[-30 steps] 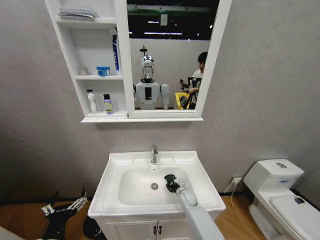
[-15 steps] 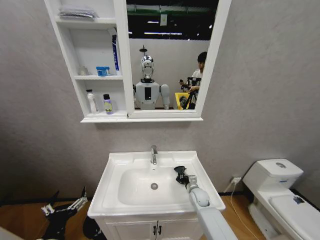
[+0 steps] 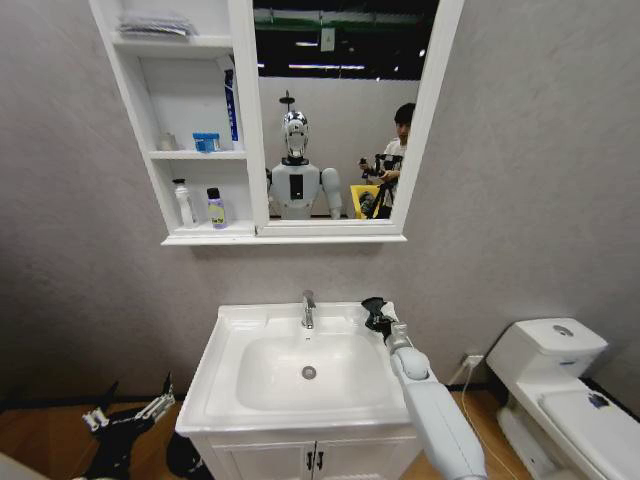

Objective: Move facial cleanser and shampoo from washbasin to cabinet, then wipe washbasin with towel.

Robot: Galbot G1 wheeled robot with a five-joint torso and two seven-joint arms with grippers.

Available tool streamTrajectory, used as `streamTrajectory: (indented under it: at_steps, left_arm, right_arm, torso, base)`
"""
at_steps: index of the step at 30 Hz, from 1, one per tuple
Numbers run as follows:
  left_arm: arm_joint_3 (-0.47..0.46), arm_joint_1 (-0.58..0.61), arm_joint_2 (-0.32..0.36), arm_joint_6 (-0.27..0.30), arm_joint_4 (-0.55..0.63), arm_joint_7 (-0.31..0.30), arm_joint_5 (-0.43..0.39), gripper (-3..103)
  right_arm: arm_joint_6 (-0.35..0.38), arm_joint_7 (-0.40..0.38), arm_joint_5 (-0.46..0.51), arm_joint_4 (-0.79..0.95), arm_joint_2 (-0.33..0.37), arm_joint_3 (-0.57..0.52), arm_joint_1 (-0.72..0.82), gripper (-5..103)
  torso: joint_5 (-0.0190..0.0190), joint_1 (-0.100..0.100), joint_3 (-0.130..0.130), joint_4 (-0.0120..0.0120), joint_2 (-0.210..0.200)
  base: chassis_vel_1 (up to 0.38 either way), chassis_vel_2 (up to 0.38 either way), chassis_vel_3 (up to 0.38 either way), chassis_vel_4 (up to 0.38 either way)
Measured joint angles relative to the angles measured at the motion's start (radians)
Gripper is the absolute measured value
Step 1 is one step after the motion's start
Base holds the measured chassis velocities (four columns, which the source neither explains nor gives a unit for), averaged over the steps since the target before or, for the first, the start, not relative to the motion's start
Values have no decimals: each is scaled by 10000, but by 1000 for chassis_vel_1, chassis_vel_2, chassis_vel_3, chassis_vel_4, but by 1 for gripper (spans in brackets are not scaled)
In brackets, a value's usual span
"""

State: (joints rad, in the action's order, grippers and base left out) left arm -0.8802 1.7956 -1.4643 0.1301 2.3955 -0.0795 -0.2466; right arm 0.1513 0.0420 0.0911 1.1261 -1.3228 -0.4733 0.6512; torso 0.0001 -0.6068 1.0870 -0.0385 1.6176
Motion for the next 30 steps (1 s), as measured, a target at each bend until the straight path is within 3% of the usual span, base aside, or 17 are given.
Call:
streamTrajectory:
  at_steps: [6,10,13,17,19,20,23,24,28,30]
  left_arm:
    - [0,0,0,0,0,0,0,100]
    - [0,1,0,0,0,0,0,100]
    - [0,0,0,0,0,0,0,100]
    - [0,1,0,0,0,0,0,100]
    - [0,0,0,0,0,0,0,100]
    - [0,0,0,0,0,0,0,100]
    - [-1,0,0,0,0,1,0,100]
    - [1,0,1,0,0,1,0,100]
    - [0,0,0,-1,0,0,-1,100]
    - [-1,0,0,1,0,0,-1,100]
  right_arm:
    - [-340,59,-469,-694,-3,-192,-130,40]
    - [-339,53,-468,-636,1,-181,-131,51]
    - [-381,54,-480,-765,4,-160,-252,68]
    - [-425,30,-495,-536,24,-145,-145,79]
    - [-431,-316,-504,845,139,-137,528,90]
    - [-431,-316,-504,845,139,-137,528,90]
    - [-121,-810,-492,2970,222,-258,1977,98]
    - [102,-1103,-435,4350,221,-417,2937,100]
    - [344,-1373,-256,6191,161,-679,4190,100]
    - [358,-1568,-183,7842,24,-928,5653,100]
  torso:
    - [-1,0,0,1,0]
    - [0,0,0,1,0]
    - [-1,0,0,2,0]
    - [0,-1,1,2,0]
    - [-3,-1,0,5,-1]
    - [-3,-1,0,5,-1]
    - [1,0,0,2,0]
    - [4,0,-1,-2,0]
    - [-5,3,-2,-1,1]
    - [1,3,-2,0,1]
  base:
    - [0,0,0,0]
    - [0,0,0,0]
    - [0,0,0,0]
    - [0,0,0,0]
    - [0,0,0,0]
    - [0,0,0,0]
    - [0,0,0,0]
    - [0,0,0,0]
    - [0,0,0,0]
    - [0,0,0,0]
